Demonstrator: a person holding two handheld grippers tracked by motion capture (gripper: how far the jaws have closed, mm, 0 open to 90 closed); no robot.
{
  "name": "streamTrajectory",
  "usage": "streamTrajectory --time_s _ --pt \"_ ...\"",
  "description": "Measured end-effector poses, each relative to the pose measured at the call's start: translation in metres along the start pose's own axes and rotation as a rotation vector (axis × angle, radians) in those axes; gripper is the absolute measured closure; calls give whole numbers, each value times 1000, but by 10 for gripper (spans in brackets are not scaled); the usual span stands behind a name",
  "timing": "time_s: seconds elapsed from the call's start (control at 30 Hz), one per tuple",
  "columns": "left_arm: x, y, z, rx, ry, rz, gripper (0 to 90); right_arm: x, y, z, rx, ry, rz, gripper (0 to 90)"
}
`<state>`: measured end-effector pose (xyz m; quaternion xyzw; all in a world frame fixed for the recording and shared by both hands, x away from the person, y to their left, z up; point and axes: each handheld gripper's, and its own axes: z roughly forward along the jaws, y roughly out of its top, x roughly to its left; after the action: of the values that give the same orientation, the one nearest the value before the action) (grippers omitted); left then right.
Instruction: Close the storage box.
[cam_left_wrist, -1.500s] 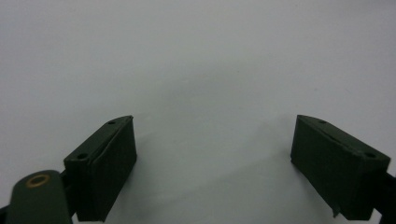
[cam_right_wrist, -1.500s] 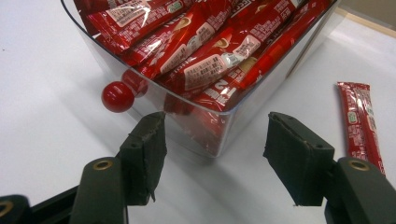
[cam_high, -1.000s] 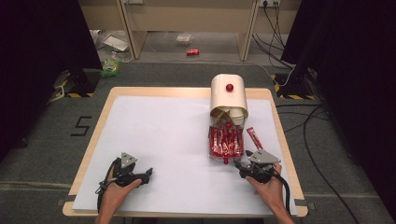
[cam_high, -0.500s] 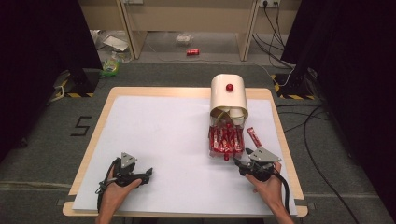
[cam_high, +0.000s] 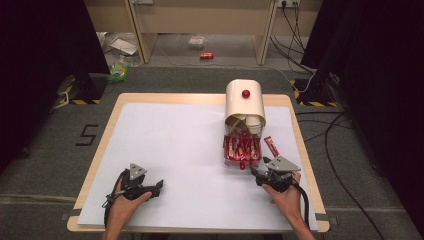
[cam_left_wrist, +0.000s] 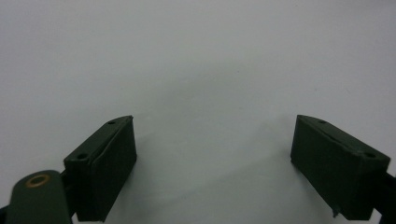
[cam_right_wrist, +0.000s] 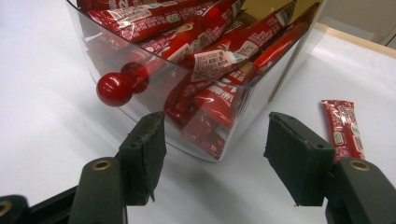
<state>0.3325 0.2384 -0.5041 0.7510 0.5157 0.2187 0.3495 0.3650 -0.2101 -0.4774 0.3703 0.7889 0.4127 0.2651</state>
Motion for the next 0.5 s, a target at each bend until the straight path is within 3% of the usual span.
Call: streamTrajectory --time_s 0.5 --pt "0 0 0 0 0 2 135 -5 4 7 1 -21 0 372"
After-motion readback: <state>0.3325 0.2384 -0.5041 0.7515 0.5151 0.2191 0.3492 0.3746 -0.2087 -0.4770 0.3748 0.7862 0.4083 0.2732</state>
